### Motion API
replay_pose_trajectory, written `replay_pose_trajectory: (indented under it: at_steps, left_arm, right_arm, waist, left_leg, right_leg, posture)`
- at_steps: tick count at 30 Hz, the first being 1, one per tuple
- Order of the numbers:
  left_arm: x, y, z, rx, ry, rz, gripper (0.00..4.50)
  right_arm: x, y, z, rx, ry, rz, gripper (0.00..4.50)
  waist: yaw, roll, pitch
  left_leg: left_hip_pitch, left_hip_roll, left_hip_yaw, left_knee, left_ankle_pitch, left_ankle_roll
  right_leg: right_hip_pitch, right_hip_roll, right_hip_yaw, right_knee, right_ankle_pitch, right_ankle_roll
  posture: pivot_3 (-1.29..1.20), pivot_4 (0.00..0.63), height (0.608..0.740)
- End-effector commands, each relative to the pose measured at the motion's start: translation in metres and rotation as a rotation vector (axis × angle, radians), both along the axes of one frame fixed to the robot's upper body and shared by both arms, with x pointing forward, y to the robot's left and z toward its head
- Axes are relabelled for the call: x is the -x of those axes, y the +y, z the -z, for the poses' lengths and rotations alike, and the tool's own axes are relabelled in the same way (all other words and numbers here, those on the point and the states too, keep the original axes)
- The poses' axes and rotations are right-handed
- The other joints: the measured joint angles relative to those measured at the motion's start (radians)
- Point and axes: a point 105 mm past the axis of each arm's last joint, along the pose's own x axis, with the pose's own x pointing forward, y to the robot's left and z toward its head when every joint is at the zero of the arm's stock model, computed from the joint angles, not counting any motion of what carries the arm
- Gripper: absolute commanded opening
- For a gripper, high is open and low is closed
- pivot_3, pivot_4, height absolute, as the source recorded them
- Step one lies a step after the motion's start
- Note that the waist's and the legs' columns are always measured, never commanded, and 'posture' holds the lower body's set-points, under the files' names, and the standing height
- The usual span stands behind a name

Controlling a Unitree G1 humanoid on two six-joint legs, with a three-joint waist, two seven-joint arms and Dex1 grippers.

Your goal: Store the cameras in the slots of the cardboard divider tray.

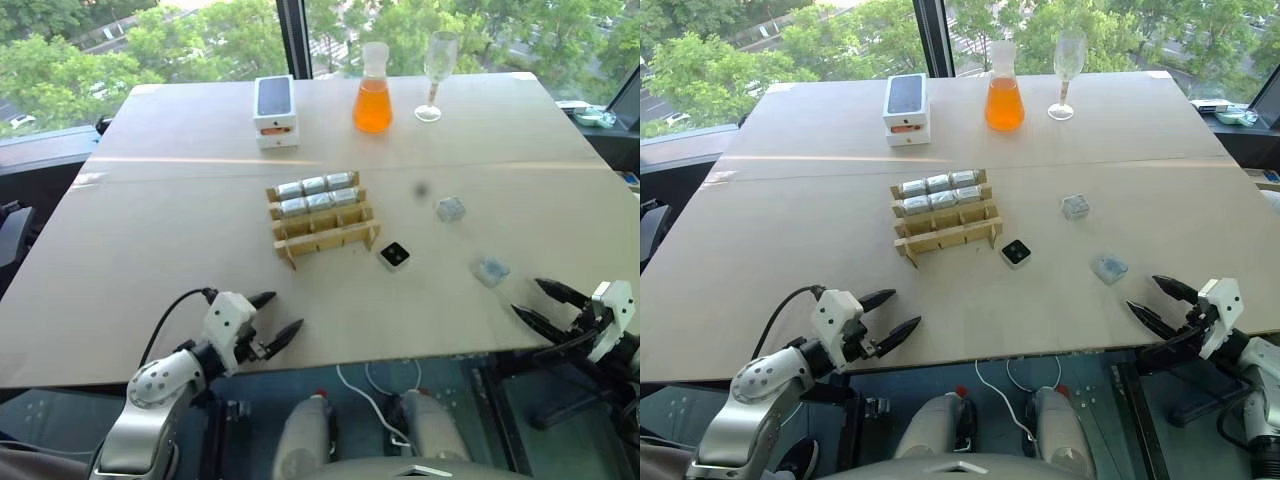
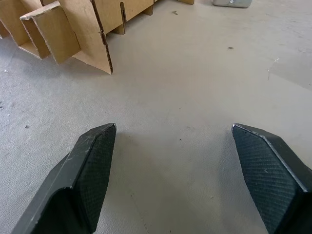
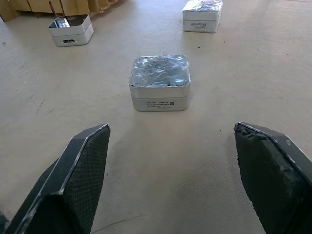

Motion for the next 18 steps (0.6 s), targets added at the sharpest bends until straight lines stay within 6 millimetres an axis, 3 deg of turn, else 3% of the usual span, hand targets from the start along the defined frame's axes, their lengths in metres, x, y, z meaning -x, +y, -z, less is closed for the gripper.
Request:
replay_pose_trajectory:
  at_steps: [1, 18]
  left_arm:
    - [-0.0019, 0.0003, -0.0104, -0.009, -0.050, 0.000, 3.92]
    - [0.0000, 0.0002, -0.0155, 0.042, -0.061, 0.021, 3.92]
  right_arm:
    - [-0.0015, -0.0030, -0.0100, 0.020, -0.024, -0.010, 4.01]
    - [-0.0008, 0.0047, -0.0078, -0.023, 0.011, -0.012, 4.01]
  waist:
    - [0.000, 0.000, 0.000]
    - [0.000, 0.000, 0.000]
  left_leg:
    - [0.000, 0.000, 0.000, 0.000, 0.000, 0.000]
    - [0.000, 0.000, 0.000, 0.000, 0.000, 0.000]
  right_leg:
    - [0.000, 0.000, 0.000, 0.000, 0.000, 0.000]
    - [0.000, 0.000, 0.000, 0.000, 0.000, 0.000]
  posture:
    - [0.00, 0.150, 0.740]
    - [0.00, 0.150, 0.740]
